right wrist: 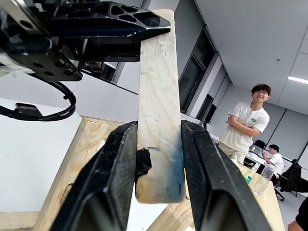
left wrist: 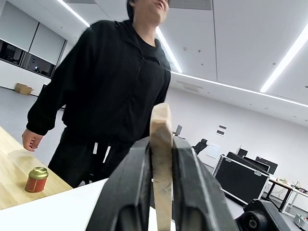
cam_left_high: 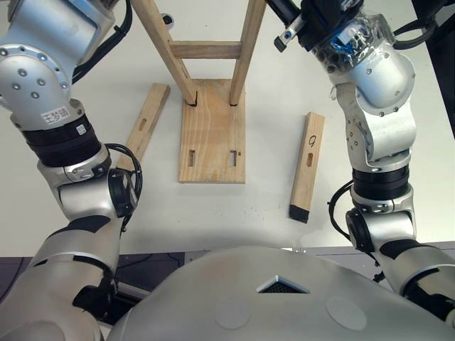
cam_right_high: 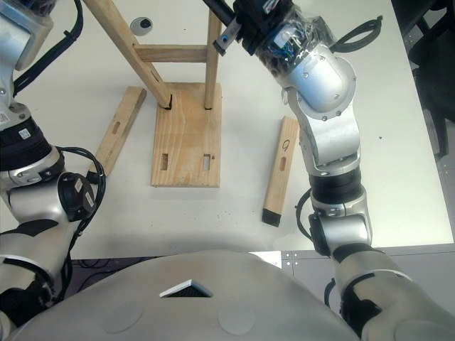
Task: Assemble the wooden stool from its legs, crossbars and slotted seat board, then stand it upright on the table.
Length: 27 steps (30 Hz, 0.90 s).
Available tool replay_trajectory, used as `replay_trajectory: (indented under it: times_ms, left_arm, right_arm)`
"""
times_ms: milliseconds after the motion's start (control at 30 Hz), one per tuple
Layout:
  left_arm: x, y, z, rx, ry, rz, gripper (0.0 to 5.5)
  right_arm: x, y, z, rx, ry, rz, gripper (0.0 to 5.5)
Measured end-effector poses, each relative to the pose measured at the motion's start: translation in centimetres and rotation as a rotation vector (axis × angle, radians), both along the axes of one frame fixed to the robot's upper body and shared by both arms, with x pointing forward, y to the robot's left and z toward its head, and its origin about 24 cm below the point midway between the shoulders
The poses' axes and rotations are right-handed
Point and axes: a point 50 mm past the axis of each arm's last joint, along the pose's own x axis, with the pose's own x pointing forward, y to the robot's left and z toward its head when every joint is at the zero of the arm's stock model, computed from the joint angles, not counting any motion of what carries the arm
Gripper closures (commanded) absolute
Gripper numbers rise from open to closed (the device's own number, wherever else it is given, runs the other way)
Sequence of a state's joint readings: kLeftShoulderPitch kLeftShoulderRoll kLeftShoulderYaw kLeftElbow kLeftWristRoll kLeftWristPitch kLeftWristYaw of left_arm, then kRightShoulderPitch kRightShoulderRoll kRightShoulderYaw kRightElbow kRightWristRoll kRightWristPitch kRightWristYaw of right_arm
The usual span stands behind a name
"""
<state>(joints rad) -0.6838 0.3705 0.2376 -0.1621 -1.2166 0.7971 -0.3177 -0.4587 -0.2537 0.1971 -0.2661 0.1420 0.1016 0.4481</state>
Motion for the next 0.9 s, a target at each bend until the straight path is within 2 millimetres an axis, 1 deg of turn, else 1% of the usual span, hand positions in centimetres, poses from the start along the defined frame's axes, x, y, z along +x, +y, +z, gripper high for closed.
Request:
replay_trajectory:
  times_ms: [133,167,200,233,300,333,367,400,433,467,533,567,600,633,667,733,767,800,867,900]
  left_arm:
    - [0.1,0.6,-0.8,0.006,0.019,0.045,5.13]
    - [0.1,1.2,-0.6,0.007,0.011,0.062,5.13]
    - [0.0,2.4,-0.3,0.007,-0.002,0.086,5.13]
    - [-0.1,3.8,0.0,0.006,-0.007,0.119,5.13]
    - [-0.1,7.4,0.6,0.010,0.003,0.203,5.13]
    - [-0.4,9.9,1.1,0.023,0.018,0.266,5.13]
    - [-0.8,12.0,1.5,0.040,0.026,0.325,5.13]
    - [-1.6,14.3,2.0,0.077,0.031,0.395,5.13]
    - [-2.1,15.7,1.9,0.109,0.043,0.442,5.13]
    - [-2.3,16.5,1.4,0.118,0.064,0.466,5.13]
    - [-2.2,17.2,-1.1,0.174,0.129,0.502,5.13]
    - [-2.2,17.0,-3.1,0.215,0.168,0.498,5.13]
    - [-2.3,16.7,-5.0,0.251,0.209,0.492,5.13]
    - [-2.6,16.4,-6.5,0.280,0.226,0.494,5.13]
    - [-2.9,16.1,-7.9,0.296,0.247,0.494,5.13]
    - [-3.8,16.2,-10.4,0.324,0.281,0.518,5.13]
    - [-4.3,16.2,-10.9,0.330,0.285,0.530,5.13]
    - [-5.2,15.5,-11.6,0.324,0.277,0.521,5.13]
    - [-6.5,15.0,-12.8,0.321,0.291,0.529,5.13]
    - [-6.9,14.7,-13.1,0.316,0.288,0.536,5.13]
  right_arm:
    - [-0.1,0.8,-0.5,-0.033,0.057,0.060,3.16]
    - [0.0,0.9,-0.7,-0.041,0.069,0.059,2.94]
    - [0.0,0.9,-0.8,-0.051,0.081,0.055,2.75]
    - [0.1,0.9,-0.9,-0.056,0.094,0.048,2.62]
    - [0.2,0.8,-1.0,-0.055,0.110,0.035,2.38]
    - [0.4,0.4,-1.0,-0.043,0.126,0.011,2.36]
    - [0.6,-0.3,-0.9,-0.011,0.148,-0.011,2.53]
    - [0.9,-1.6,-0.4,0.077,0.179,-0.040,2.63]
    - [1.2,-2.9,0.2,0.166,0.200,-0.062,2.78]
    - [1.4,-3.9,0.8,0.263,0.217,-0.069,3.02]
    - [2.2,-6.1,2.8,0.508,0.234,-0.074,3.42]
    - [2.8,-7.9,3.8,0.653,0.242,-0.098,3.57]
    - [3.4,-9.9,4.4,0.775,0.252,-0.125,3.70]
    - [4.0,-11.5,4.4,0.862,0.269,-0.161,3.86]
    - [4.6,-13.2,4.1,0.905,0.279,-0.225,3.98]
    - [5.5,-16.5,2.7,0.961,0.321,-0.365,4.33]
    - [5.8,-17.5,2.1,0.975,0.341,-0.404,4.48]
    - [6.3,-19.1,1.2,1.005,0.369,-0.465,4.68]
    - [6.5,-20.7,0.2,1.020,0.395,-0.533,5.00]
    - [6.6,-21.1,-0.1,1.014,0.402,-0.552,5.12]
